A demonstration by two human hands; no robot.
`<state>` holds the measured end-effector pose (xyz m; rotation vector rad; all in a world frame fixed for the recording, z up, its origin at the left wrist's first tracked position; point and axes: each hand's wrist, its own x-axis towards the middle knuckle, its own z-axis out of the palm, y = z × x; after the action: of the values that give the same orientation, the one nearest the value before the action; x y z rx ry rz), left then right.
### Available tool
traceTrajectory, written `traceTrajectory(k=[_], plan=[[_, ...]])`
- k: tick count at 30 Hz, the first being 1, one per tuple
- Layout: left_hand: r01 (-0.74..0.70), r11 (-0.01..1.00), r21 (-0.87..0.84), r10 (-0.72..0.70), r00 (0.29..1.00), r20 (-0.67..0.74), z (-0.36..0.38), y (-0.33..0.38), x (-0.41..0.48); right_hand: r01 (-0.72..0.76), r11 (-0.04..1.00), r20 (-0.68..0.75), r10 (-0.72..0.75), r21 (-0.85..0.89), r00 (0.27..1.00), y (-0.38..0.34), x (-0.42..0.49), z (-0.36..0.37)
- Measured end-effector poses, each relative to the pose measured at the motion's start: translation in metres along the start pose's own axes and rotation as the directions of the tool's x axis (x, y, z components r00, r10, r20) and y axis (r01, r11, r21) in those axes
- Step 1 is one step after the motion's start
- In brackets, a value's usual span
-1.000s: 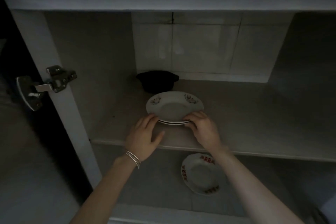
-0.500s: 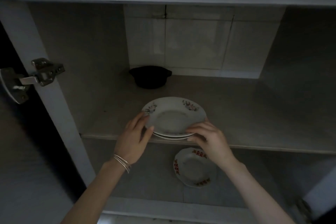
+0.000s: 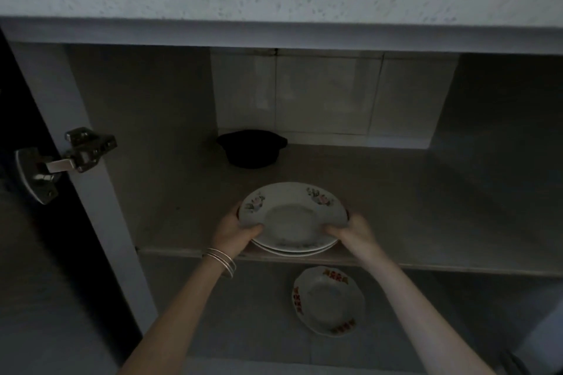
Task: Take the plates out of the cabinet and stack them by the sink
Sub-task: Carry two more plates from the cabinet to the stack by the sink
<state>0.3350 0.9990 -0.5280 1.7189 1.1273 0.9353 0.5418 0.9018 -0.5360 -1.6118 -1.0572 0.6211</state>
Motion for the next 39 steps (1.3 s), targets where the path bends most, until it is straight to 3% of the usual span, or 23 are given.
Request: traceTrajectory(k=[10, 19, 24, 30, 35, 39], plan=[[0.021, 0.971, -0.240, -0.051, 0.992, -0.119, -0.005, 0.011, -0.056, -0.028, 0.983, -0.112, 0.049, 0.183, 0.993, -0.033, -0.067, -0.003], [0.225, 0.894, -0.389, -0.284, 0.953, -0.103, -0.060, 0.111, -0.195, -0.370, 0.904, -0.079, 0.394, 0.214, 0.916, -0.140, -0.196, -0.037], [0.348, 0.881, -0.319, -0.388, 0.919, -0.069, -0.120, 0.203, -0.253, -0.513, 0.831, -0.053, 0.534, 0.214, 0.844, -0.241, -0.254, -0.061], [0.418, 0.870, -0.261, -0.437, 0.899, -0.020, -0.190, 0.321, -0.281, -0.555, 0.805, -0.068, 0.578, 0.209, 0.813, -0.374, -0.286, -0.093], [0.458, 0.830, -0.318, -0.486, 0.874, -0.010, -0.239, 0.396, -0.288, -0.533, 0.840, -0.068, 0.540, 0.103, 0.839, -0.457, -0.292, -0.114], [0.419, 0.852, -0.313, -0.446, 0.895, -0.017, -0.272, 0.430, -0.297, -0.461, 0.887, -0.030, 0.460, -0.019, 0.887, -0.506, -0.292, -0.121]])
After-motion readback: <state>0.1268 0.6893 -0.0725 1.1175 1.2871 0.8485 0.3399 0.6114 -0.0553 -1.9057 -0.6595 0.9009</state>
